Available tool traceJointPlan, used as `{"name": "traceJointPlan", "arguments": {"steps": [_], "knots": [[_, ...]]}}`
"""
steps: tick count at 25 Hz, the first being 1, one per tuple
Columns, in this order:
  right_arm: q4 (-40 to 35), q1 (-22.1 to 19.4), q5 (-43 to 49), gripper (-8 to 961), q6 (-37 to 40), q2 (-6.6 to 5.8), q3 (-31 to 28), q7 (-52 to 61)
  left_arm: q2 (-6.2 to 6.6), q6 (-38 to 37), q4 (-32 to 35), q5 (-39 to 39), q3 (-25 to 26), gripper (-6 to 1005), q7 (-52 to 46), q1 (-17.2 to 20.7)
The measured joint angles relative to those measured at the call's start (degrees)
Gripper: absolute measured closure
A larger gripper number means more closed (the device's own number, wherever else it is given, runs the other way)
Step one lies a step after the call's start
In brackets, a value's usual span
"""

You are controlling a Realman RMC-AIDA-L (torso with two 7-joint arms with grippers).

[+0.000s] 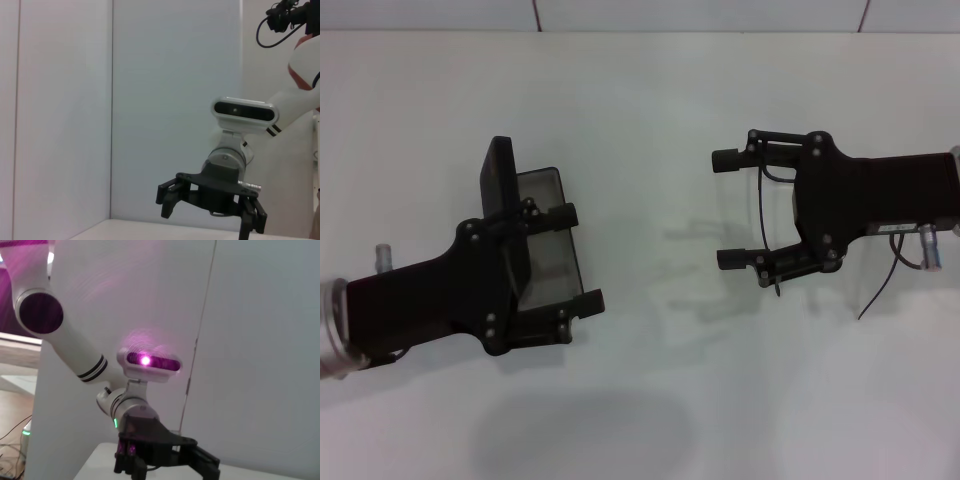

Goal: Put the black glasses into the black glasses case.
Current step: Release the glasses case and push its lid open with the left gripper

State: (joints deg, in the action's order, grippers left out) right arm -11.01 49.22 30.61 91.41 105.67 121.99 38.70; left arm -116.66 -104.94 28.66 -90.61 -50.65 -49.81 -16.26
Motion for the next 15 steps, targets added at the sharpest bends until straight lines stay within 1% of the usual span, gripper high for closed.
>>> {"name": "traceJointPlan", "arguments": {"steps": [5,11,15], "knots": [[0.11,-0.05,0.41,67,-0.12,-0.02,0.00,-0.03,-0.69,0.12,0.00,0.08,0.05,112,0.06,-0.06],[0.44,-0.64,0.33,67,-0.17,-0.18,0.00,-0.03,-0.89,0.41,-0.41,0.33,0.18,114,1.54,-0.10],[0.46,-1.42,0.22,67,-0.20,-0.39,-1.29,-0.14,-1.06,0.46,-2.78,3.36,0.22,115,3.93,-0.50]]}}
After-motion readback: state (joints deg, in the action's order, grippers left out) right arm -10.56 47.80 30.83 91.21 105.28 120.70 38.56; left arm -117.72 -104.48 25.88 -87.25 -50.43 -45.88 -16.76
